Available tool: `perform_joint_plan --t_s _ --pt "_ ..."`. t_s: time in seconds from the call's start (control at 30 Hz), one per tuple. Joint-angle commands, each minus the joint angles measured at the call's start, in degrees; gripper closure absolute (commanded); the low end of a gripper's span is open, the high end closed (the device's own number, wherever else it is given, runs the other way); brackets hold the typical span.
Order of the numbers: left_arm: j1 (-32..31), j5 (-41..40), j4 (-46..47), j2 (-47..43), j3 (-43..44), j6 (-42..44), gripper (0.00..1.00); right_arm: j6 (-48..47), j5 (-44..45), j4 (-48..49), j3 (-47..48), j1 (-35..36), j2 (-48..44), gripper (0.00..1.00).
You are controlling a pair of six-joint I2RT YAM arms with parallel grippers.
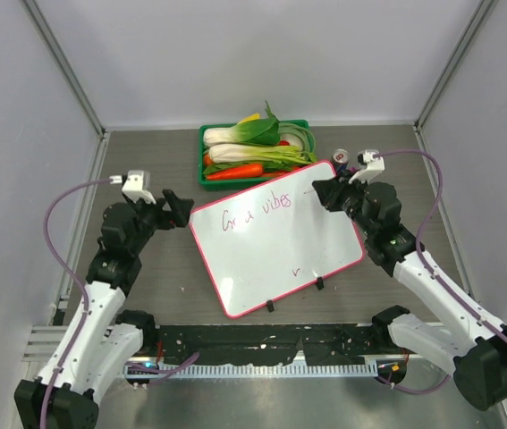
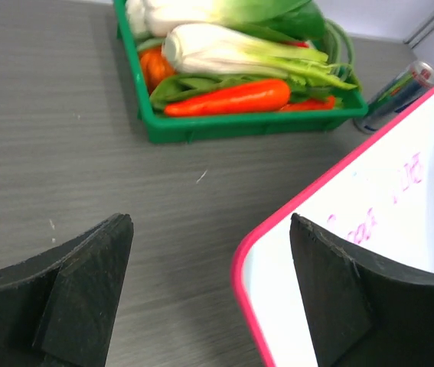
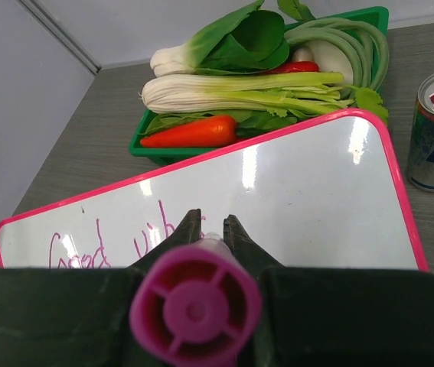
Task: Write a sentence on the whiteboard
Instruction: Write with the whiteboard marker on the whiteboard.
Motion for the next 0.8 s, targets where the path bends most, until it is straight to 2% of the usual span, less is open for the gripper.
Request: perform_joint_plan --t_s 0.0,0.17,0.37,0.43,0.67,0.77 --pt "0.2 4.5 -4.0 7.7 13.5 2.5 0.14 -0.6 -0.3 0.7 2.1 -0.2 -2.9 0.99" --pt "0.3 17.4 -12.1 20.3 30.6 5.5 0.14 -0.9 -0.4 -1.4 2.3 -0.2 -5.3 0.99" --pt "0.2 35.0 -32.2 42.3 55.9 12.1 0.14 -1.5 -1.0 -4.3 1.8 -0.2 -8.4 0.98" --pt "-0.5 39.3 -35.8 48.4 61.2 12.3 0.14 -1.6 -1.2 -5.0 1.5 -0.2 -9.1 0.98" --pt "-8.1 39.7 -53.6 69.7 80.3 19.5 0.18 -1.3 -2.2 -6.7 0.3 -0.2 -11.0 0.98" --pt "-11.5 39.6 -59.1 76.0 86.8 21.7 0.2 -1.6 -2.0 -7.5 0.2 -0.2 -11.6 0.99"
